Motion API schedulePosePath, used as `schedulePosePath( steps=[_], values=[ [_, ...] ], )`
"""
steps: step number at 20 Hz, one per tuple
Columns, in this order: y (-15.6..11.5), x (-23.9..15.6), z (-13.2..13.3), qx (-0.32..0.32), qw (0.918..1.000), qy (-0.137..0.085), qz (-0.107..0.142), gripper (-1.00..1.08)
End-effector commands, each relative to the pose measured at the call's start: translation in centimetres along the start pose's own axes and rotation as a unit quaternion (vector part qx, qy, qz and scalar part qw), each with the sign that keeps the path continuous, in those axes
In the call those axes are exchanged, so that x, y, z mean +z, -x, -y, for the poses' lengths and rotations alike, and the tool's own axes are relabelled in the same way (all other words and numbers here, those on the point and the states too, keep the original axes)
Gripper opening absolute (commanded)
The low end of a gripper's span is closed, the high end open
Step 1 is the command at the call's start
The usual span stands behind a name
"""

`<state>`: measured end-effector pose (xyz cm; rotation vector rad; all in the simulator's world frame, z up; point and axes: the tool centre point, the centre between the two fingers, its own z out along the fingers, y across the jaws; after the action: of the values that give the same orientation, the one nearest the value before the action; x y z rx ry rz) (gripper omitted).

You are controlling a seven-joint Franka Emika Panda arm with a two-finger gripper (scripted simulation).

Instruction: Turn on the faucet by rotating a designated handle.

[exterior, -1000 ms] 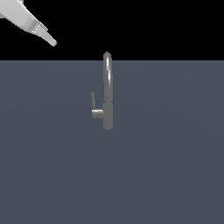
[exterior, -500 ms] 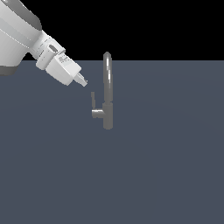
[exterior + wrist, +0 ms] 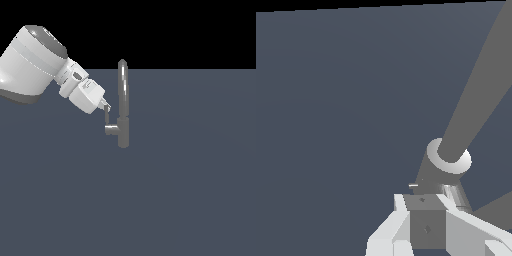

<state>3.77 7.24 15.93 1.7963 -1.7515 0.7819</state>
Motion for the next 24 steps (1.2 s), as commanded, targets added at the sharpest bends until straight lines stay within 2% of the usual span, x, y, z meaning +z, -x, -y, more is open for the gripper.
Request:
schedulePosePath(
  steps=[1, 18, 20, 24],
  values=[
    [0.1, 0.1, 0.0, 0.001, 1.0, 0.0, 0.001, -1.0],
    [-0.9, -0.8, -4.6, 0.001, 1.0, 0.0, 0.001, -1.0],
    [-0.5, -0.8, -4.0, -0.001, 1.0, -0.004, 0.001, -1.0],
    [-0.3, -0.4, -5.3, -0.001, 1.0, -0.003, 0.001, -1.0]
  ],
)
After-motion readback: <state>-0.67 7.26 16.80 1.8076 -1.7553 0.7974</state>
